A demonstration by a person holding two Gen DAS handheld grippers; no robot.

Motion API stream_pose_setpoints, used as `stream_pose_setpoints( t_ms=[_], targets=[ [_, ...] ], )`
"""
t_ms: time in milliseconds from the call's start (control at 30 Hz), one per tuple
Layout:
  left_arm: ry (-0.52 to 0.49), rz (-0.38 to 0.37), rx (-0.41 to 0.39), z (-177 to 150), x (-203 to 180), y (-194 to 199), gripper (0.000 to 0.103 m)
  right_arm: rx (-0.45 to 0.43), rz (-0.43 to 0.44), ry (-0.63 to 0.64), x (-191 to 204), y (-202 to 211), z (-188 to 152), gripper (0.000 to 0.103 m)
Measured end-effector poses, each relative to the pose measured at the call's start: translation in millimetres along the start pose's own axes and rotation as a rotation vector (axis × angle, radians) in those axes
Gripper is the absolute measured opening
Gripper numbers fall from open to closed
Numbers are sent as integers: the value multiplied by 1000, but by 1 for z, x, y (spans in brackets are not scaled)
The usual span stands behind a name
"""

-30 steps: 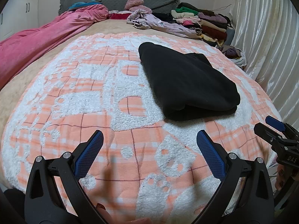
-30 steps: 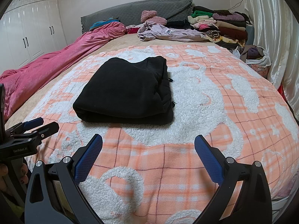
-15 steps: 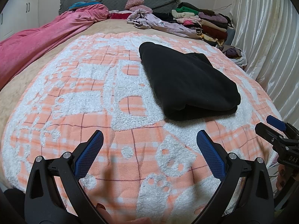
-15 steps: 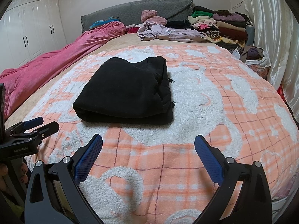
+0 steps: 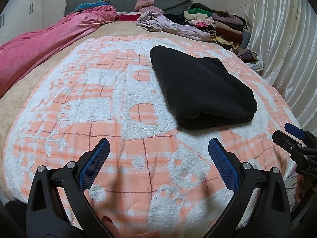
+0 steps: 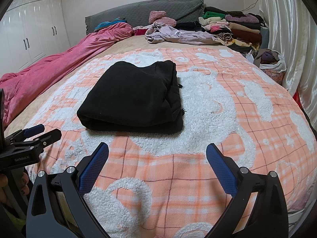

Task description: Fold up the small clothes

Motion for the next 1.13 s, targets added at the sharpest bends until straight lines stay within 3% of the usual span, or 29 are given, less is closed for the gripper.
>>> stream_pose_setpoints(
  t_ms=[433, 600, 733, 867, 1133],
  targets=[
    [-5, 16, 9, -1, 3, 0, 93, 6, -30, -21, -6, -1, -1, 98],
    [31, 14, 26, 0, 17, -1, 93, 2, -139, -82, -32, 4, -6, 98],
    [81, 58, 38, 9, 50, -4, 93, -11, -302, -232, -96, 27, -24, 98],
    [186, 114, 29, 27, 115, -2, 93, -20, -528, -435, -185, 68, -63, 98],
    [452, 368, 27, 66, 321, 17, 93, 53, -1021, -837, -366, 184, -196, 98]
  ],
)
Point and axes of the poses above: each gripper's, at about its wrist camera, not at the fingertips, and y roughly against the way its jaws point, x to its left, z to its top, the point moved 4 cm from there along -y, roughly the way its jaws point, and after that the axes turned 2 degrees about x, right-handed, at the moved point
